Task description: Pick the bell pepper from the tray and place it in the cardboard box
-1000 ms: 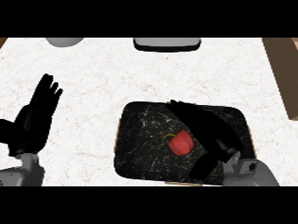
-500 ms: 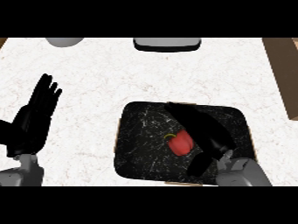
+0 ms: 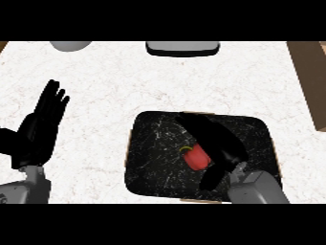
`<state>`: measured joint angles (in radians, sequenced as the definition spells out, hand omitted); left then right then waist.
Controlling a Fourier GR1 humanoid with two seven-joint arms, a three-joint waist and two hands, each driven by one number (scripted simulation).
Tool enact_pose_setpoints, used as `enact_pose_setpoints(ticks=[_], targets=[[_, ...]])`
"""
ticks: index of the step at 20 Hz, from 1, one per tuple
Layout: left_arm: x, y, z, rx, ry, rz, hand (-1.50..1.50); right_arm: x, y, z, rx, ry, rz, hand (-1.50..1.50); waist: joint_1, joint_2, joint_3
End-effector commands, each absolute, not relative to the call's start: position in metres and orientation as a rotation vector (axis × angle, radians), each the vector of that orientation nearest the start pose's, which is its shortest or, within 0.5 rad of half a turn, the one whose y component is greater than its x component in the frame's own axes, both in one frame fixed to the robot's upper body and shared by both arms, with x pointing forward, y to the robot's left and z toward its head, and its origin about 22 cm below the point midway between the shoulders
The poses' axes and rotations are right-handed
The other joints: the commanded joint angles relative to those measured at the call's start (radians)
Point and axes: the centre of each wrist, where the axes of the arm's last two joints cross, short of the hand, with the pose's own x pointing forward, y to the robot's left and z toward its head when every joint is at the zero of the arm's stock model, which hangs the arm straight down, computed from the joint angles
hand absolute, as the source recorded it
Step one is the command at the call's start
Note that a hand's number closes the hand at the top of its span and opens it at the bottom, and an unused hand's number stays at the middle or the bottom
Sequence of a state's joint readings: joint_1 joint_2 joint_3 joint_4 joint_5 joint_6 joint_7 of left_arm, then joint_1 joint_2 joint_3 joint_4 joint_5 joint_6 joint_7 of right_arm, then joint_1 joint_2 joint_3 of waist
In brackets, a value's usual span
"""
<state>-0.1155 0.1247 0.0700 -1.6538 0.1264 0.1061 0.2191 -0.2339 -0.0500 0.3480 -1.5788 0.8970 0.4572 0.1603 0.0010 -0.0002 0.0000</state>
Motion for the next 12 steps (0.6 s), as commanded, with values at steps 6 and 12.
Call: enact_pose_setpoints(ticks=[6, 12], targets=[[0.262, 0.274, 0.053, 0.076, -1.551, 0.119, 0.00, 0.264, -0.131, 0.042, -0.398, -1.446, 1.458, 1.50, 0.002, 0.000, 0.000], [0.253, 0.265, 0.053, 0.065, -1.546, 0.114, 0.00, 0.261, -0.123, 0.027, -0.474, -1.521, 1.443, 1.50, 0.002, 0.000, 0.000]])
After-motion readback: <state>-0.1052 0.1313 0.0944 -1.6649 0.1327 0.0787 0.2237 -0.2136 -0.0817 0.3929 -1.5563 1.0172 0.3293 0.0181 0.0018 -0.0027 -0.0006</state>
